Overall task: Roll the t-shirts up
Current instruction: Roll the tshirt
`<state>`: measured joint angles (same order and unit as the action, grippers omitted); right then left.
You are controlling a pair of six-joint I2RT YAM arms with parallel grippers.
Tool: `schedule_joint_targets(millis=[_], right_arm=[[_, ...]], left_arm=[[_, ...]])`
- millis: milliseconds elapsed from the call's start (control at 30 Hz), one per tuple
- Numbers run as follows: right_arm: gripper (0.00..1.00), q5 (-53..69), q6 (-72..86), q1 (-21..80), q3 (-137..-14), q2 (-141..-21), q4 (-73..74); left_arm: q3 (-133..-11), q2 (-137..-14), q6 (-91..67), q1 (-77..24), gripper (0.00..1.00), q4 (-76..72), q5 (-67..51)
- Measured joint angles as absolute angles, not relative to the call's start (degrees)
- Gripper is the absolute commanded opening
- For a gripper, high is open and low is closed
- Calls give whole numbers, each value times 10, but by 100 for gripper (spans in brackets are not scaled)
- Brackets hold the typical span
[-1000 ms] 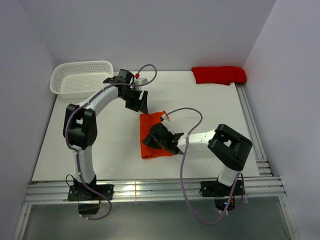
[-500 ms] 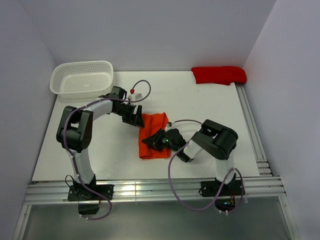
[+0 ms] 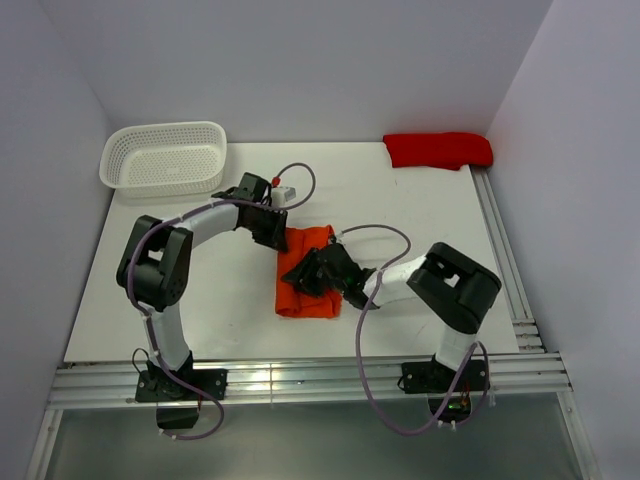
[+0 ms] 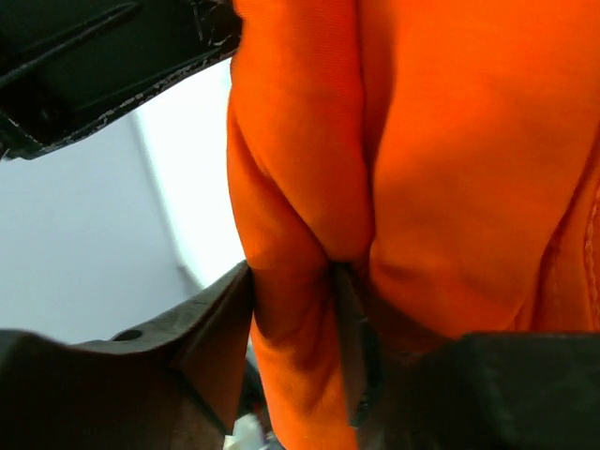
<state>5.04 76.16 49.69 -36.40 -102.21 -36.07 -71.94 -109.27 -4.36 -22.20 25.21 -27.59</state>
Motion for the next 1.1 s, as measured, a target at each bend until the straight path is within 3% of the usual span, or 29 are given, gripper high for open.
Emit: schedule_joint_targets(millis=[133,533,1100], right_arm=[[56,1,719,511,-414,-988,-210],[58,-185,646,596,-600,-962,171],[56,-296,545,627,-831,-1127,271]], left_arm=[[-735,-1089,-41,-247,13,271,-213],[-764,-1089,-41,-264,13,319,-133],[-817,-1114,-41,-275,17,375,-93]])
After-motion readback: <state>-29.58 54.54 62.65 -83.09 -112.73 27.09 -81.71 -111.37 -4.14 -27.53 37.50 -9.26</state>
